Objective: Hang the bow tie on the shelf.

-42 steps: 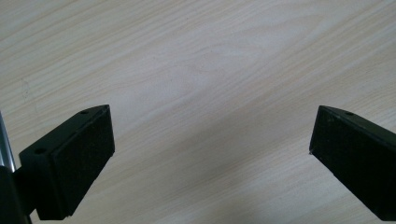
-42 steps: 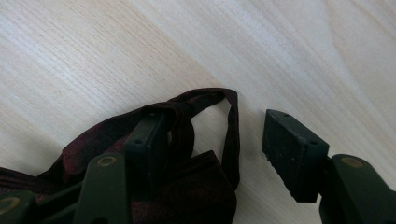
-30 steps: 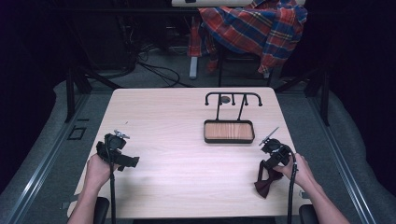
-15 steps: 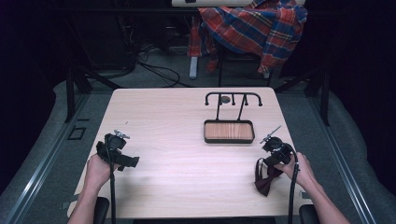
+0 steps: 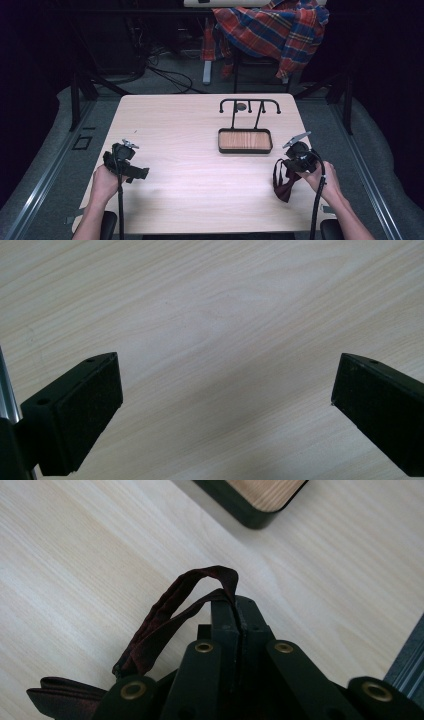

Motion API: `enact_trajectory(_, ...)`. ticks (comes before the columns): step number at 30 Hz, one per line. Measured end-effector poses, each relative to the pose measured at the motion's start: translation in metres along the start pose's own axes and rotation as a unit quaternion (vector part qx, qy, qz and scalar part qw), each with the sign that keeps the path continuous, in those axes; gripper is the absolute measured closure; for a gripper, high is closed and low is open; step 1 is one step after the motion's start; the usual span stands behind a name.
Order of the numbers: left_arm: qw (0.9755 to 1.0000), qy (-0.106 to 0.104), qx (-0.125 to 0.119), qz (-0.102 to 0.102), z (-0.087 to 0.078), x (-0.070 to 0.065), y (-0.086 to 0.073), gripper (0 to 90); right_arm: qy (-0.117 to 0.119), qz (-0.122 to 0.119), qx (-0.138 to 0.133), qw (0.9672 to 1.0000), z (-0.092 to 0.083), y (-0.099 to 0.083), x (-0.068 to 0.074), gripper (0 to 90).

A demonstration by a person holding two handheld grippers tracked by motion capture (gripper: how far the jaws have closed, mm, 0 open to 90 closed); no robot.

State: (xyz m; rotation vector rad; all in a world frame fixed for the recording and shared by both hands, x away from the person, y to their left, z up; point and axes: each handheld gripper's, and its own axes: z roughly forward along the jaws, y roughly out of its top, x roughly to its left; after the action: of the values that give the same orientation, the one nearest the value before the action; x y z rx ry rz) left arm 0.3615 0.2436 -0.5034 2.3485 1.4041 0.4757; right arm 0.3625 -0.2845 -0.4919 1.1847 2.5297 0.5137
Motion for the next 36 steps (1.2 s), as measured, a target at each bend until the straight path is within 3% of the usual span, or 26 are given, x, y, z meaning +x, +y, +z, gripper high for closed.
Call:
enact_trajectory(3,1.0,0.001,0.0,-0.001,0.0,0.0,0.0,0.1,-0.01,-0.006,-0.008,0.9999,-0.005,0.001,0.001,88.7)
enact_trajectory(4,1.0,0.001,0.0,-0.001,0.0,0.0,0.0,0.1,-0.014,-0.005,-0.021,0.9997,-0.007,0.002,0.002,88.7)
enact_trajectory(19,1.0,0.003,-0.002,0.003,-0.001,0.0,0.0,0.1,-0.035,-0.016,-0.048,0.9981,-0.017,0.011,0.003,88.7)
enact_trajectory(36,1.0,0.004,-0.004,0.002,-0.001,-0.001,0.0,0.1,-0.049,-0.002,-0.076,0.9959,-0.026,0.02,-0.002,88.7)
